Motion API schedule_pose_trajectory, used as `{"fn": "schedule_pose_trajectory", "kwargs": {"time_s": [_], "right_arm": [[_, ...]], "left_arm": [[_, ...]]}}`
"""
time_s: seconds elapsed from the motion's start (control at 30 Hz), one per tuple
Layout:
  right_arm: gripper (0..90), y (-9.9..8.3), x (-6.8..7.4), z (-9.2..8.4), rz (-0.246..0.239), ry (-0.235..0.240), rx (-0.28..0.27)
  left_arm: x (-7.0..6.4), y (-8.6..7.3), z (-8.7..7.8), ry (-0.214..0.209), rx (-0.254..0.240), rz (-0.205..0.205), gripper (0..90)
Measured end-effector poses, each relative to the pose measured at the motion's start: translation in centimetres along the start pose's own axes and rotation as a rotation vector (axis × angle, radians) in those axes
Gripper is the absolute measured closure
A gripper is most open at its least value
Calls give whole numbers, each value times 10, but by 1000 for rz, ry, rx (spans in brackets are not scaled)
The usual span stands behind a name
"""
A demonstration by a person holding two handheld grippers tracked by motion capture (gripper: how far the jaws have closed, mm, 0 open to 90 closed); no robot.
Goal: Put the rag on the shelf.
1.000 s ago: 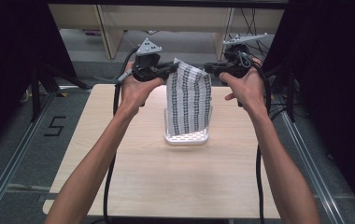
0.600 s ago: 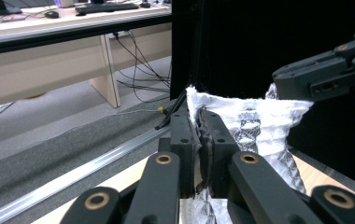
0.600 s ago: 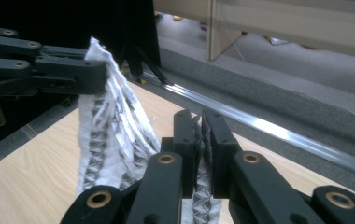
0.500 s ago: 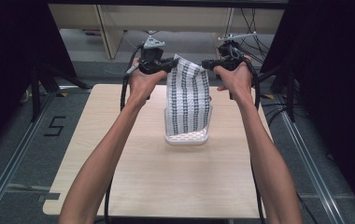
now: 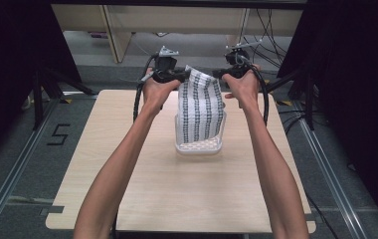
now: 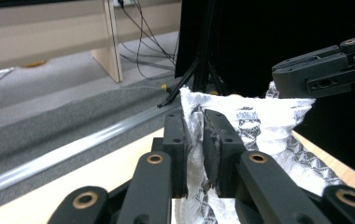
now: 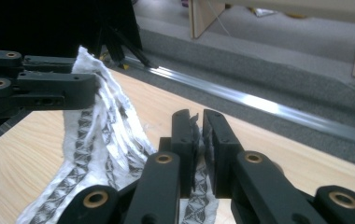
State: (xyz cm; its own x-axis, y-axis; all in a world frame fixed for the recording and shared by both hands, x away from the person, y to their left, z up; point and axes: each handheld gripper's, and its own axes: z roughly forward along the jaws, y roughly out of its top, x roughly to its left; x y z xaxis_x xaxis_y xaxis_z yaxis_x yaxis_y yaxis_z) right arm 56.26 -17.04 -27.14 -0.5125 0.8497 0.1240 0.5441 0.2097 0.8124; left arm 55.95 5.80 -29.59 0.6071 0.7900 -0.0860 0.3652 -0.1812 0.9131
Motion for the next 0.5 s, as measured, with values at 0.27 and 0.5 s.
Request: {"fn": "schedule_pose_trajectory", "kwargs": {"time_s": [0.27,0.5], "right_arm": [[830,-18,-15,20,27,-14,38],[809,-24,-16,30,32,-2,54]], "left_arm": [[2,-14,11,8,68,5,774],[7,-26,16,18,117,-30,764]]}}
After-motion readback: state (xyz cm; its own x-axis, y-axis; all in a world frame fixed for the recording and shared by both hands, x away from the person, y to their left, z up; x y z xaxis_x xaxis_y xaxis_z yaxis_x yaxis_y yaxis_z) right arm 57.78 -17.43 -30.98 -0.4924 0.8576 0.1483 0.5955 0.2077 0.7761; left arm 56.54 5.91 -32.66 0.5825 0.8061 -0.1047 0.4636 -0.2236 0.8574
